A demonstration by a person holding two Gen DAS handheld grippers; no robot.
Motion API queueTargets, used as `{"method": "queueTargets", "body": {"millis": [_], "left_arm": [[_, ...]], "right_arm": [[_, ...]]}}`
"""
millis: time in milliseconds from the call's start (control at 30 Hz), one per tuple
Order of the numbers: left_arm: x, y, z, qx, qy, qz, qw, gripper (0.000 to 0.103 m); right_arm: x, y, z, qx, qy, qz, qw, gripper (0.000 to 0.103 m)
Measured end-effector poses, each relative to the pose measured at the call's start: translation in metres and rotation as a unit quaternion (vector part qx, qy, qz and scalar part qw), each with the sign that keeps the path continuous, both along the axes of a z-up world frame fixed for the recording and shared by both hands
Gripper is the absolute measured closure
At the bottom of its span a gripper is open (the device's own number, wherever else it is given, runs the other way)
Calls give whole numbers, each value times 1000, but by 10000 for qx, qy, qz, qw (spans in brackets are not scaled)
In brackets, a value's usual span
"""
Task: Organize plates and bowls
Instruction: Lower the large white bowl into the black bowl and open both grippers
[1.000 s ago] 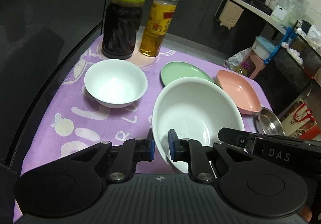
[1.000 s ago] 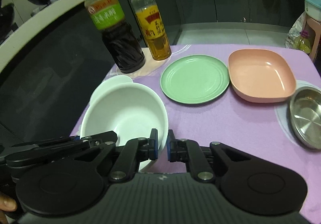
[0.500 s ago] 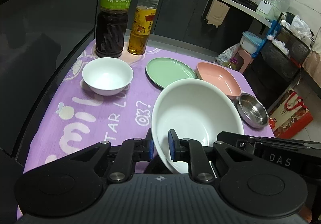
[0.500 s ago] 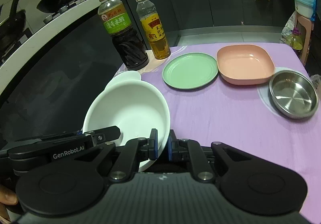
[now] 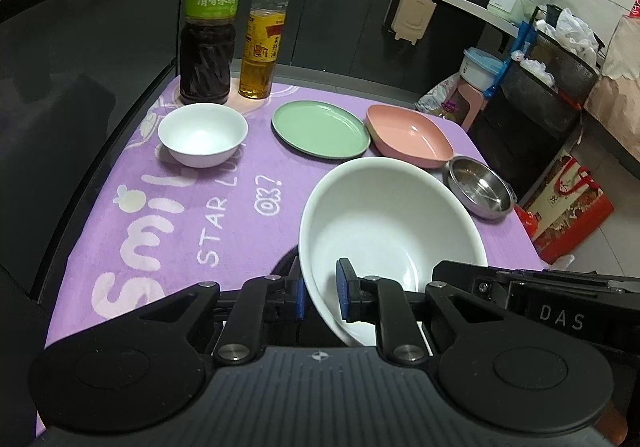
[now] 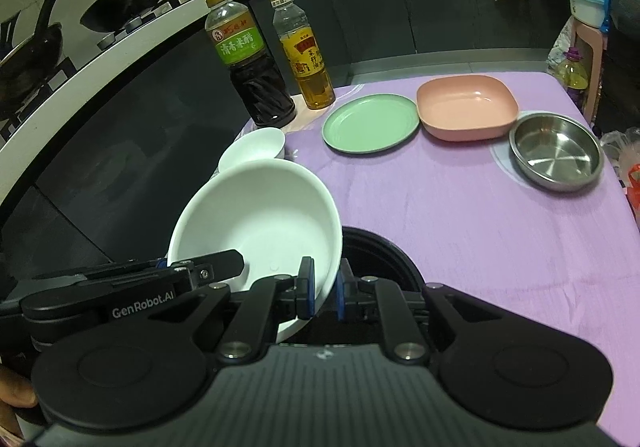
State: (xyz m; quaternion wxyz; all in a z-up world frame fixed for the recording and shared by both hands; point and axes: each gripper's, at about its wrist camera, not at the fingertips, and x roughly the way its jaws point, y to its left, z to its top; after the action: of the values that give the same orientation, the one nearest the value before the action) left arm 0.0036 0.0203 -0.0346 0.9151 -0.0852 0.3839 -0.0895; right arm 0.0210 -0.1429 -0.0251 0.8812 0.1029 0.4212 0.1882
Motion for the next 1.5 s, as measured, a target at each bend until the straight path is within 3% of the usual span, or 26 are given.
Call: {"method": "queueTargets", "body": {"millis": [400,1500], "left_arm": [[-10,-6,-7,125,144,-67,9998,89],[2,-12,-32,270,615,-188,9976,87]], "right_arm": [[-15,-6,-8,37,77,-27,10000,91],[-7,-7,-32,-76,473,-147,9987,91]]}}
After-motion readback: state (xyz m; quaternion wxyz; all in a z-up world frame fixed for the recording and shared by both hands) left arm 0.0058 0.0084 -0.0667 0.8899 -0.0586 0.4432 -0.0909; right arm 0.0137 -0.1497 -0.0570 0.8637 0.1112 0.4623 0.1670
